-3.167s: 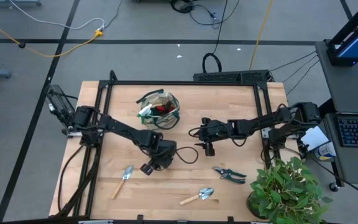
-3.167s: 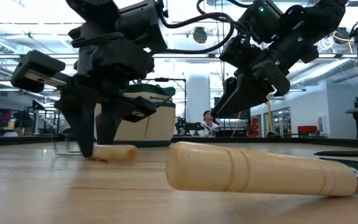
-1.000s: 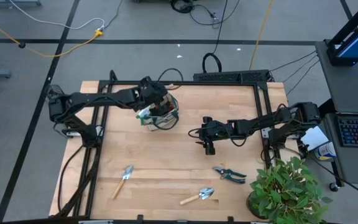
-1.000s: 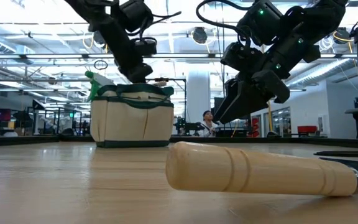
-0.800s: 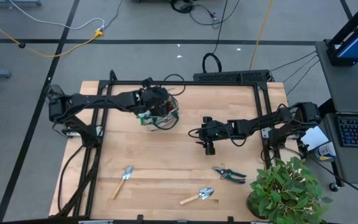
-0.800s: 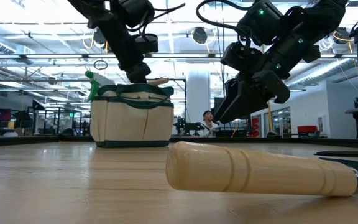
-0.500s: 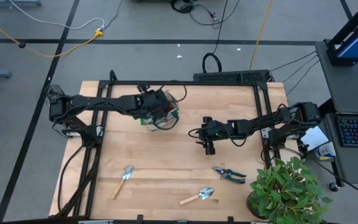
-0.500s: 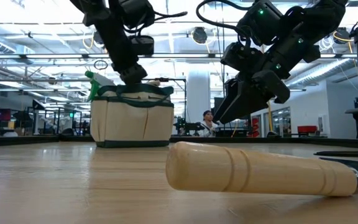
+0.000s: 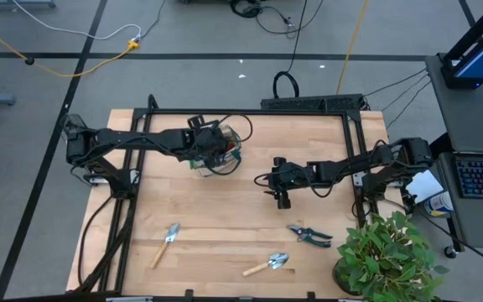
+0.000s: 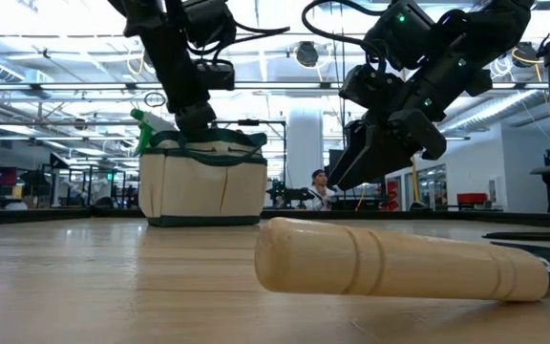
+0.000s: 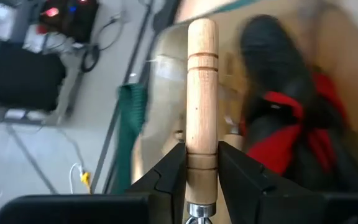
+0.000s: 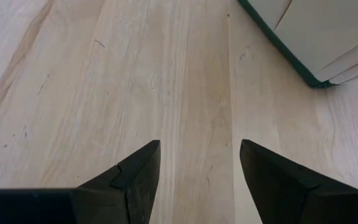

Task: Pick & Place Garden tools in Gardening bag
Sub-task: Put the hand rake into the gardening bag, then put the left trowel into the gardening bag

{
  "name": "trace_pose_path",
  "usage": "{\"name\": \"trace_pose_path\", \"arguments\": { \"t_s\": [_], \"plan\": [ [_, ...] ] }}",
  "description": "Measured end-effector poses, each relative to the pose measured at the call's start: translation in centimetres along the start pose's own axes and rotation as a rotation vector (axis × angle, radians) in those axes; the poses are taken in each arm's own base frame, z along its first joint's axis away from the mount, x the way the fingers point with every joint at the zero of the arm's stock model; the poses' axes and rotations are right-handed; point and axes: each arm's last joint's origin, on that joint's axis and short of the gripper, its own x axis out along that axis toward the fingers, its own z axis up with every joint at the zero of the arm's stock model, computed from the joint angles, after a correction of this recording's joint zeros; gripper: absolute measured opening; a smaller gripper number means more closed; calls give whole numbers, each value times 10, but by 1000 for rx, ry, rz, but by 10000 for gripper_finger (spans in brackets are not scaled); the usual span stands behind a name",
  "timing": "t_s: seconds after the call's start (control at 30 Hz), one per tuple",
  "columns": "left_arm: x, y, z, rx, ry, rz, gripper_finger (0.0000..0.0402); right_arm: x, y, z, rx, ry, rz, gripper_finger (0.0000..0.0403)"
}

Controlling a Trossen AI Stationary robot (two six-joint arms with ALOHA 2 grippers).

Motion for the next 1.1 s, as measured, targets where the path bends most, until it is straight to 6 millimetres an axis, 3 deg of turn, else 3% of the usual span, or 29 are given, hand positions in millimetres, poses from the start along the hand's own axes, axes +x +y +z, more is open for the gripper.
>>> {"name": "trace_pose_path", "arguments": {
  "t_s": [0.23,0.57,0.77,0.9,1.1],
  "plan": [
    [0,-1,-2,50,19,-28,94,0,0,0,0,0,0,212],
    [0,0,0,38,2,15,209,0,0,0,0,0,0,212],
    [-8,-1,6,52,-62,27,229,0,0,0,0,0,0,212],
    [-27,3,10,58,-110,45,230,0,0,0,0,-1,0,212],
    [-75,16,15,28,-236,-9,230,0,-1,4,28,-46,-4,212]
  ]
}}
